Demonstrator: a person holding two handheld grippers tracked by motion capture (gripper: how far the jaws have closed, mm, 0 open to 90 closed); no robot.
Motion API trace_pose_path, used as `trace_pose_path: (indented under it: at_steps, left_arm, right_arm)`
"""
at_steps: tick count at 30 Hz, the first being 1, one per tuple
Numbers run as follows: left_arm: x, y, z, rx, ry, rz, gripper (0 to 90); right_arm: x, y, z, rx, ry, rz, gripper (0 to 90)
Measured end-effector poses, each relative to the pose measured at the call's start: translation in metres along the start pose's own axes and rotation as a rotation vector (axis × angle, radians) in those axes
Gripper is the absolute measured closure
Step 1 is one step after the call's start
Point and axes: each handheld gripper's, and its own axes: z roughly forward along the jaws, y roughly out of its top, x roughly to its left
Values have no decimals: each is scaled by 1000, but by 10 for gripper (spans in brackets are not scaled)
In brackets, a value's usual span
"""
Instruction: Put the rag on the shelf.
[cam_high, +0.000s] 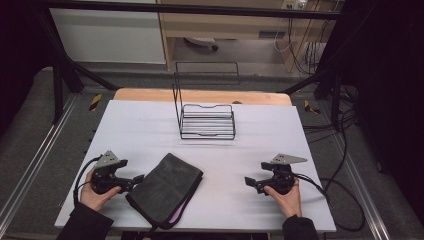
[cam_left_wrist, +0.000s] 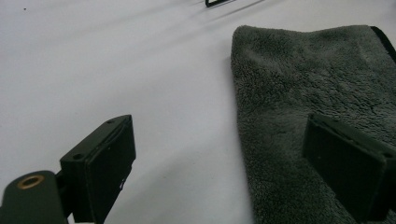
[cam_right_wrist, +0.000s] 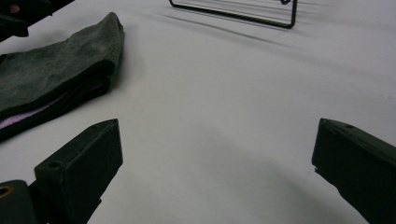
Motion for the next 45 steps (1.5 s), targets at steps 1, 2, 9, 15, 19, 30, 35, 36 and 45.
trace_pose_path:
  at_steps: [1,2,9,15,19,30,35,36,45]
  left_arm:
    - [0,0,0,1,0,1,95]
    - [0,0,0,1,1,1,95]
    - [-1,0,1,6,0,6,97]
    - [-2,0,2,8,-1,2,104]
    - [-3,0,2,9,-1,2,111]
    - [-4,1,1,13,3,3,136]
    - [-4,1,1,15,0,1,149]
    - [-4,1,1,15,0,1,151]
    - [-4,1,0,19,0,-2,170]
  right_arm:
    - [2,1,2,-1,2,0,25]
    - [4,1,4,4,3,-5,25]
    - [21,5,20,30,24,-15,26]
    - [37,9,35,41,31,-26,54]
    - [48,15,45,40,26,-44,87]
    - [82,34,81,74,60,-83,226]
    - [92,40,99,85,70,-82,307]
    - [93,41,102,87,72,-75,323]
    - [101,39,127,144,80,-63,519]
